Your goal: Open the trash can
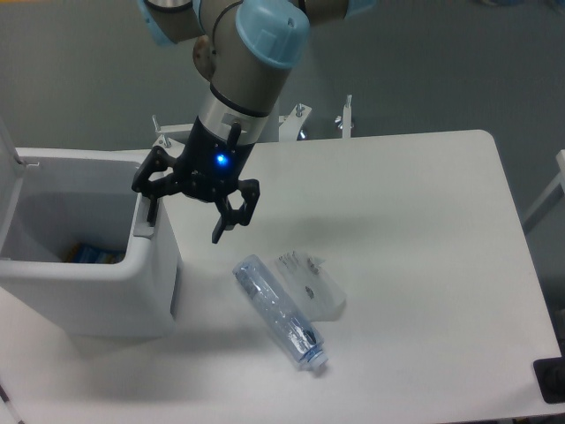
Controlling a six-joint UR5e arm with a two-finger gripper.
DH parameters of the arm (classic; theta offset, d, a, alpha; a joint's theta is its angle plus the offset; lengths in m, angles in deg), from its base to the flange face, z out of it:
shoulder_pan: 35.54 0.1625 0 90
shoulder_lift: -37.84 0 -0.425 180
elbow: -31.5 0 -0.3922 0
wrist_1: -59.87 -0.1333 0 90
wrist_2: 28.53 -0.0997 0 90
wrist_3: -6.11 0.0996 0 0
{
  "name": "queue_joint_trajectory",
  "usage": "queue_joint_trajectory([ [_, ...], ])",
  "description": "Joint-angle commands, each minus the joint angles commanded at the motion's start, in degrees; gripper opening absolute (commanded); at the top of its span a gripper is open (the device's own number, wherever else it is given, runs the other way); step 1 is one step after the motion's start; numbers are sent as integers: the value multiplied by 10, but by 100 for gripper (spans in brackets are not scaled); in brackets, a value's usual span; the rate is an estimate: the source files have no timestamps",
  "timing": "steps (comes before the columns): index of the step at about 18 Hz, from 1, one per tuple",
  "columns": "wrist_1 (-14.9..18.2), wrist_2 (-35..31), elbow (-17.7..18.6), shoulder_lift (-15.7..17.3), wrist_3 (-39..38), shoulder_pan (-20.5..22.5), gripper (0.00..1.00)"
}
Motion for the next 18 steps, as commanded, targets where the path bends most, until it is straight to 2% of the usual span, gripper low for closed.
queue_joint_trajectory([
  [3, -1, -3, -11, -4, 9, 17, 100],
  [7, -4, -4, -23, -8, 28, 61, 100],
  [12, -4, -8, -43, -52, 126, 127, 100],
  [18, -4, -86, -55, -92, 266, 170, 100],
])
